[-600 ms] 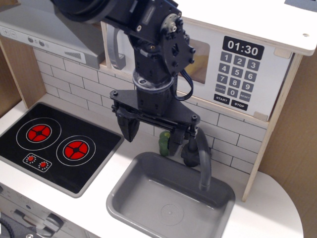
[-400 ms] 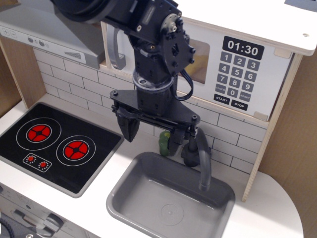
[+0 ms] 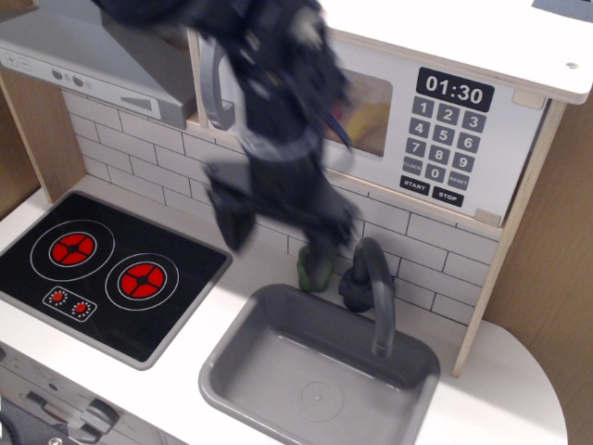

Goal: Open microwave

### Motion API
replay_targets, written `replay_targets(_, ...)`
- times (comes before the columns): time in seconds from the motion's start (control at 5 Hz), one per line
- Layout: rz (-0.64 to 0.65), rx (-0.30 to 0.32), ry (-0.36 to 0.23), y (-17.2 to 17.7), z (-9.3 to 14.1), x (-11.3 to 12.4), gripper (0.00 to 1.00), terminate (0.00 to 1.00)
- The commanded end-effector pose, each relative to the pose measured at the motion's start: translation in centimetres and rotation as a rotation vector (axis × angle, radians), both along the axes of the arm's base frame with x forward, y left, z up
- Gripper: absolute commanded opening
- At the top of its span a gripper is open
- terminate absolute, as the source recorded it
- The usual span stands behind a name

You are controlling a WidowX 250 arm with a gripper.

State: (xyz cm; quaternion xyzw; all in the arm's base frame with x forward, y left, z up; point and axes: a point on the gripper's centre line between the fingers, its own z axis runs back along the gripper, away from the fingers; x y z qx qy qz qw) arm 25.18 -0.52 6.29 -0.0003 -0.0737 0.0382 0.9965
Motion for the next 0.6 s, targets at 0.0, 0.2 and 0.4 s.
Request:
replay_targets(0.0, 0.025, -0.008, -0.113, 6.0, 3.3, 3.9, 1.00, 0.00)
replay_targets(0.2, 0.052, -0.018, -0.141, 7.7, 4.2, 4.7, 1.00, 0.00)
replay_targets(0.4, 0.112, -0.001, -0.180, 9.2, 4.8, 5.8, 1.00, 0.00)
